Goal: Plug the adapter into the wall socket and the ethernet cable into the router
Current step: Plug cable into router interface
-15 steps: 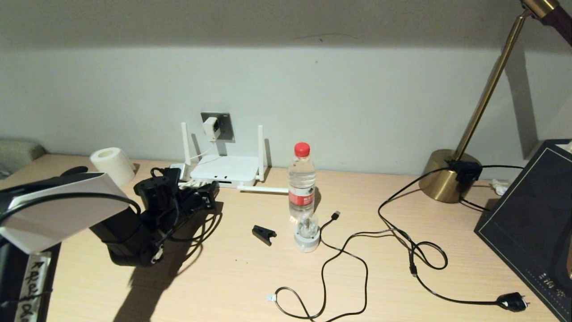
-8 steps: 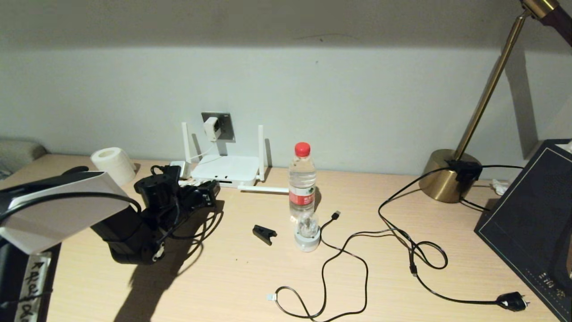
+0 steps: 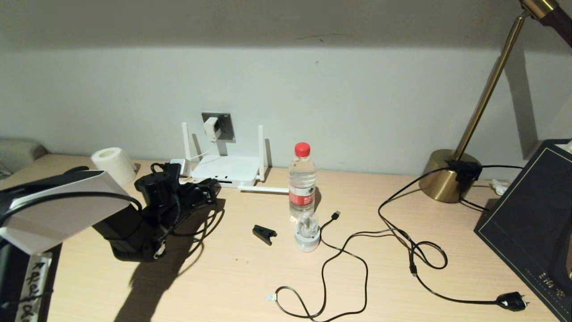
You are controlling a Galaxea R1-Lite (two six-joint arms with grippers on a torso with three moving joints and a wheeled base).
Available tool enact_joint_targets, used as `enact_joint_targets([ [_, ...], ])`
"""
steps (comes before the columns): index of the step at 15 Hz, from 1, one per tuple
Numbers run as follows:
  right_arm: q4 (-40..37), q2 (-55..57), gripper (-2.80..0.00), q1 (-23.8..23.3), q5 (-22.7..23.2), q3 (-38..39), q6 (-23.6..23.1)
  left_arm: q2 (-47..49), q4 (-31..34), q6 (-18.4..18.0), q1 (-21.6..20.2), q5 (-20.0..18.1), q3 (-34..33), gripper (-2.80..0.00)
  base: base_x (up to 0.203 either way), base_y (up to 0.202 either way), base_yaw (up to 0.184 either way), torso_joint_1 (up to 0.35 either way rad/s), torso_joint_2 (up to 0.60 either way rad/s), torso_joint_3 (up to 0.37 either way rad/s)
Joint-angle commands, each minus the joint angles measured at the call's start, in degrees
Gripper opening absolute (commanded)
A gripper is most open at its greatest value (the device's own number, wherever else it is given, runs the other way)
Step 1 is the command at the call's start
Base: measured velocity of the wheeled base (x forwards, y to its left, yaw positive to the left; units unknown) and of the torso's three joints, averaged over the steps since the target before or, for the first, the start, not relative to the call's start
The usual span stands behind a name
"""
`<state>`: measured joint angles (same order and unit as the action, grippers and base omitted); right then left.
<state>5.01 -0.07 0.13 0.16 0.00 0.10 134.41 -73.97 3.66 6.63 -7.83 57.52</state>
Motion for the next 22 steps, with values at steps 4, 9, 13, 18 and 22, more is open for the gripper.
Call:
enact_joint_targets([
  [4, 0.00, 0.07, -2.80, 0.03, 0.02, 2.02, -0.01, 1.56, -0.12, 0.03, 0.05, 0.09, -0.12, -2.80, 0.000, 0.000, 0.000, 0.000, 0.00, 0.000],
  [9, 0.03, 0.07, -2.80, 0.01, 0.02, 2.02, -0.01, 2.26, -0.21, 0.03, 0.05, 0.62, -0.12, -2.80, 0.000, 0.000, 0.000, 0.000, 0.00, 0.000],
  [13, 0.00, 0.07, -2.80, 0.04, 0.02, 2.02, -0.04, 2.31, -0.29, 0.03, 0.05, 0.71, -0.21, -2.80, 0.000, 0.000, 0.000, 0.000, 0.00, 0.000],
  [18, 0.00, 0.07, -2.80, 0.04, 0.02, 2.02, -0.01, 2.16, -0.30, 0.03, 0.22, 0.71, -0.30, -2.80, 0.000, 0.000, 0.000, 0.000, 0.00, 0.000],
  [22, 0.00, 0.07, -2.80, 0.04, 0.02, 2.02, -0.01, 1.91, -0.30, 0.03, 0.27, 0.71, -0.30, -2.80, 0.000, 0.000, 0.000, 0.000, 0.00, 0.000],
])
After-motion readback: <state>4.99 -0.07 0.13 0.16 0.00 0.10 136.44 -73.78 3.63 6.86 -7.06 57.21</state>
